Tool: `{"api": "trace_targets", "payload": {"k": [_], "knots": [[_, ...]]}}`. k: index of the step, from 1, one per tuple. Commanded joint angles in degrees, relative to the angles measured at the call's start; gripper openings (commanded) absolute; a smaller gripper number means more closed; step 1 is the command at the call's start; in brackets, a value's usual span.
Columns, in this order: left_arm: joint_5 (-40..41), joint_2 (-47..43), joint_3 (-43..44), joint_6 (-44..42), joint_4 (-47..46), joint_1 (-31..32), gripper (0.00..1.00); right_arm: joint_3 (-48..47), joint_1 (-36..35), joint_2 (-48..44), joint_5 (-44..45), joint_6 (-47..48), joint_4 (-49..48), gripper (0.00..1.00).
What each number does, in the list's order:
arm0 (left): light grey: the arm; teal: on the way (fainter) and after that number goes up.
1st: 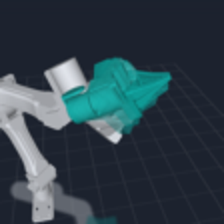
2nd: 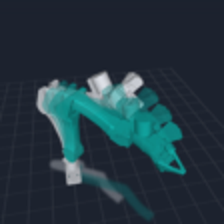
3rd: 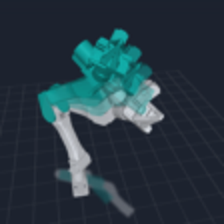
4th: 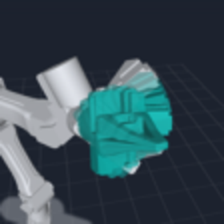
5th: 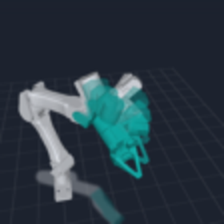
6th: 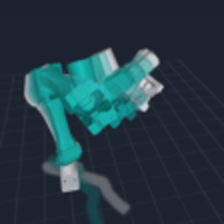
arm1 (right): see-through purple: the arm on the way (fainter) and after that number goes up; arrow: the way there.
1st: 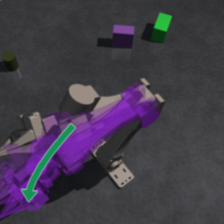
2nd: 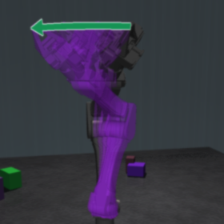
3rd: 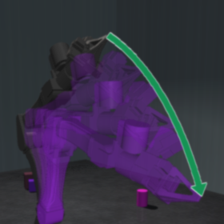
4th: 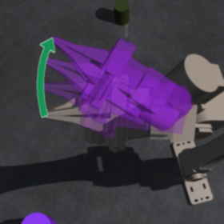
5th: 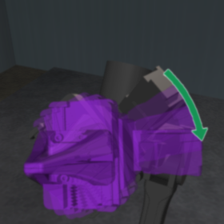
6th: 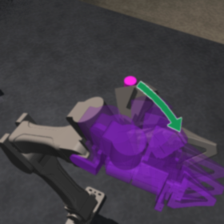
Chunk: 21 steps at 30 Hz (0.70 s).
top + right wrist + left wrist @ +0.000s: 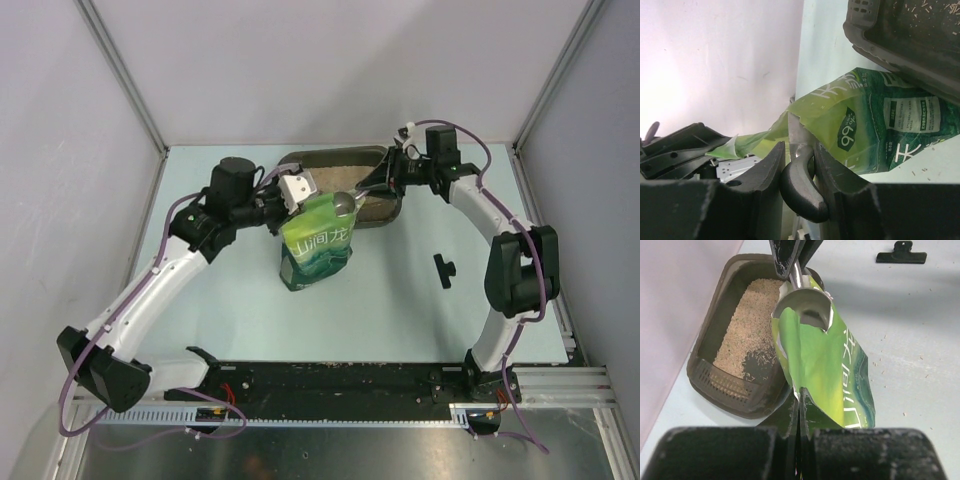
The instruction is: Fill the litter box with clean litter
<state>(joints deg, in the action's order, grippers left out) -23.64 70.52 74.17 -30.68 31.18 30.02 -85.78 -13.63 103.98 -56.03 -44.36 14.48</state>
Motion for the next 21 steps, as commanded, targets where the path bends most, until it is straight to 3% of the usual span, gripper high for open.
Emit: {"api": "trace_targets", "payload": {"k": [1, 6, 14, 21], "knots": [[3.2, -2.5, 3.8, -9.7, -1.9, 0.6, 0.00, -0.8, 4.2, -2.3, -6.3, -3.7, -3.2, 0.00], [5.4, -3.2, 3.5, -14.0, -1.8, 2.1, 0.00, -1.6, 5.3, -1.8, -7.8, -0.6, 1.9, 0.00], [5.6, -2.6, 4.0, -18.5, -2.0, 2.3, 0.00, -4.8, 8.2, -1.6, -7.2, -0.9, 0.4, 0.00], [4.5, -0.9, 5.9, -17.5, -2.0, 2.2, 0.00, -10.2, 8.2, -2.2, -3.2, 5.7, 9.6, 0.00]]}}
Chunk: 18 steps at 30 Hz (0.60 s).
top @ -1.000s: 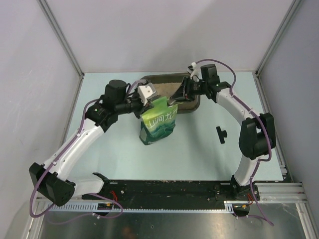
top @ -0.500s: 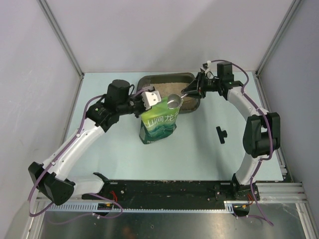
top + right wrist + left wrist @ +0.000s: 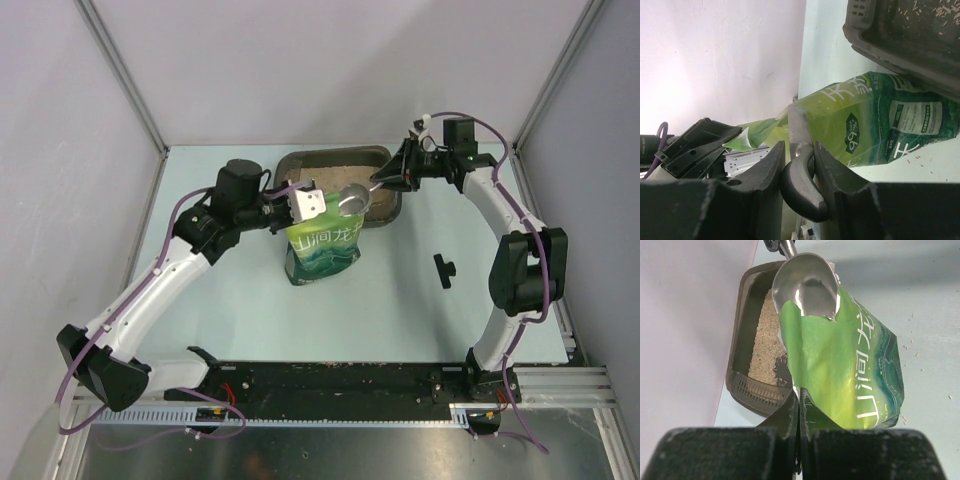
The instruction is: Fill the litter box with clean litter
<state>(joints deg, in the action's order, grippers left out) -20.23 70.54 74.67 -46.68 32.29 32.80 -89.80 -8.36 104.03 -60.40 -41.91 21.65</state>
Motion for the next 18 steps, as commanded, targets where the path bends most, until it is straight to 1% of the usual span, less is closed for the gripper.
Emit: {"api": "trace_targets", "payload": {"k": [1, 5, 7, 9, 12, 15, 18], "knots": [[0.4, -0.3, 5.7, -0.7, -3.1, -0.5, 0.00, -6.5, 2.7, -2.4, 1.5, 3.6, 3.7, 0.00], [-0.6, 0.6, 6.7, 0.7, -3.0, -0.5, 0.00, -7.6, 2.2, -3.0, 2.7, 4.7, 4.8, 0.00], [-1.3, 1.0, 6.9, 1.0, -3.1, -0.5, 0.00, -10.3, 1.3, -3.0, 4.2, 7.2, 8.0, 0.00], [-1.8, 1.7, 7.6, 1.5, -3.2, -0.5, 0.00, -11.8, 0.5, -3.4, 7.4, 10.2, 11.1, 0.00], [-2.6, 2.4, 9.2, 3.7, -3.3, -0.5, 0.00, -13.6, -1.7, -4.5, 11.2, 12.8, 13.1, 0.00], [-3.5, 2.9, 10.0, 5.2, -3.2, -0.5, 0.00, -12.6, -1.8, -5.8, 10.7, 12.2, 12.6, 0.00], [-3.7, 2.8, 10.0, 6.0, -3.2, -0.4, 0.00, -11.0, -0.2, -5.9, 9.1, 10.3, 11.9, 0.00]]}}
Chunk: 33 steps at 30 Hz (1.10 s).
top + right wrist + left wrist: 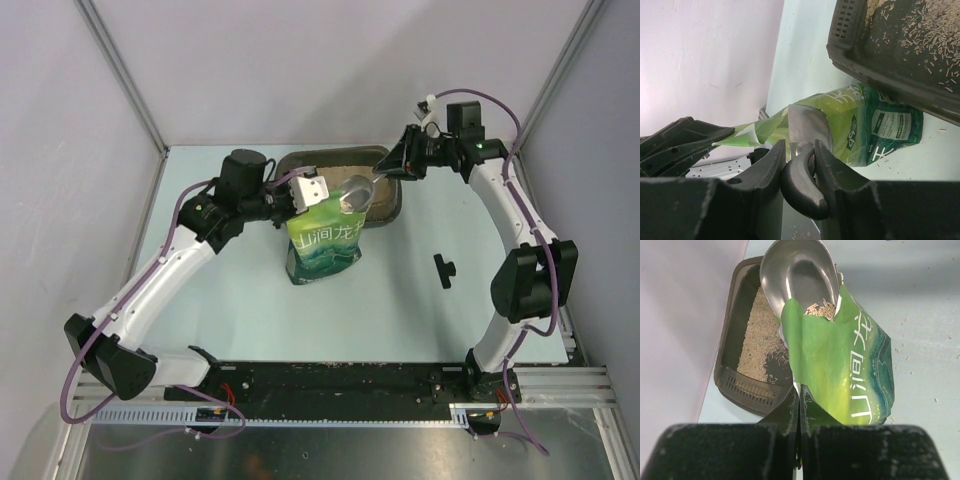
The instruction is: Fill the litter box with clean litter
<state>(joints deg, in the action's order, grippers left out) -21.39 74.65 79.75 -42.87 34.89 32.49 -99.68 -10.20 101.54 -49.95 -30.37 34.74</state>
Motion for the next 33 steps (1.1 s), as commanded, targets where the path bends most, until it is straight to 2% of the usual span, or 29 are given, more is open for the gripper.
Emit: {"api": "trace_targets", "payload": {"k": [1, 11, 17, 33], "knots": [[-2.3, -1.3, 4.7, 2.2, -5.9, -0.1, 0.00, -0.9, 2.2, -3.4, -1.9, -1.6, -1.4, 0.00], [0.7, -1.3, 3.9, 1.5, -5.8, -0.1, 0.00, -1.9, 5.0, -2.7, -5.8, -0.4, 1.1, 0.00], [1.9, -1.6, 3.8, 0.4, -5.8, -0.1, 0.00, 1.8, 7.6, -1.4, -9.9, -5.8, -4.1, 0.00], [3.8, -2.0, 3.7, 2.3, -5.8, -0.7, 0.00, 2.1, 9.0, 2.5, -16.0, -8.6, -7.5, 0.00]]}}
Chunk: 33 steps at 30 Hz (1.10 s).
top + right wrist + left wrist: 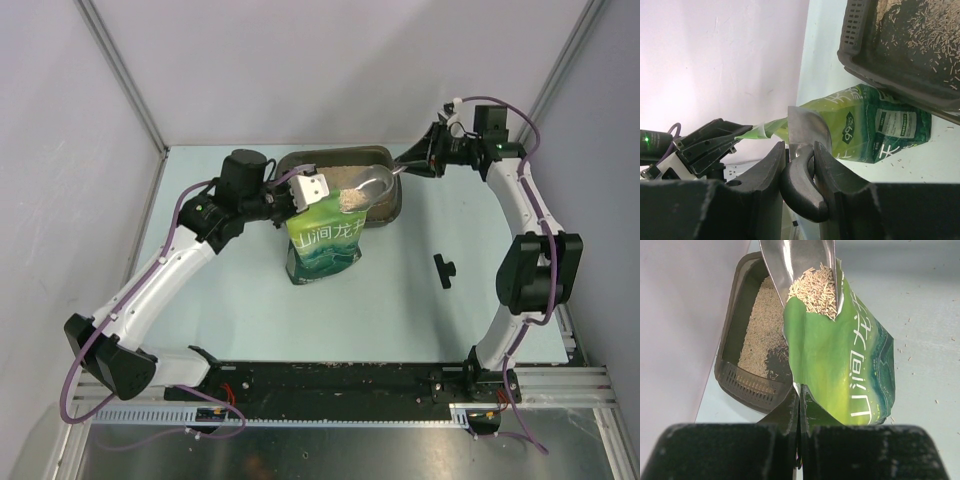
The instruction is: Fill the litter box with clean litter
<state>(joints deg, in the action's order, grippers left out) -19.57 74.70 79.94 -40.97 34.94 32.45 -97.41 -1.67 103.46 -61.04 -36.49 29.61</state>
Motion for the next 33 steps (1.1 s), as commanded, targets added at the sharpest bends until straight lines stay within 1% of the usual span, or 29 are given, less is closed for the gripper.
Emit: {"api": "trace_targets", "payload": {"k": [1, 8, 9, 10, 21, 25, 29, 31, 33], "knots": [[1.9, -2.1, 3.4, 0.4, -5.8, -0.7, 0.00, -0.2, 0.7, 0.8, -5.4, -2.4, -2.4, 0.00], [2.4, -2.0, 3.4, 0.2, -5.8, -0.9, 0.00, 0.3, 1.2, 1.7, -8.1, -3.0, -2.0, 0.00], [2.4, -1.9, 3.4, 0.2, -5.8, -0.8, 0.00, 0.7, 1.2, 1.7, -8.5, -3.8, -2.7, 0.00], [2.6, -1.9, 3.4, 0.2, -5.8, -0.9, 0.00, 1.3, 2.9, 1.7, -8.8, -4.5, -3.6, 0.00], [3.9, -2.2, 2.5, -0.8, -5.8, -0.9, 0.00, 1.7, 3.2, 2.0, -11.8, -11.8, -12.9, 0.00], [4.7, -2.5, 1.6, -1.0, -5.8, -1.1, 0.00, 1.7, 3.2, 3.0, -12.4, -15.7, -16.9, 0.00], [6.2, -3.0, 0.4, -1.3, -5.8, -1.3, 0.00, 1.7, 3.3, 4.8, -13.1, -22.8, -24.2, 0.00], [7.5, -3.5, -0.7, -1.9, -5.8, -1.4, 0.00, 1.1, 3.3, 6.7, -13.2, -24.9, -27.9, 0.00], [9.2, -4.0, -1.8, -2.4, -5.7, -1.4, 0.00, 0.0, 3.5, 9.0, -13.2, -27.7, -29.0, 0.00]]}}
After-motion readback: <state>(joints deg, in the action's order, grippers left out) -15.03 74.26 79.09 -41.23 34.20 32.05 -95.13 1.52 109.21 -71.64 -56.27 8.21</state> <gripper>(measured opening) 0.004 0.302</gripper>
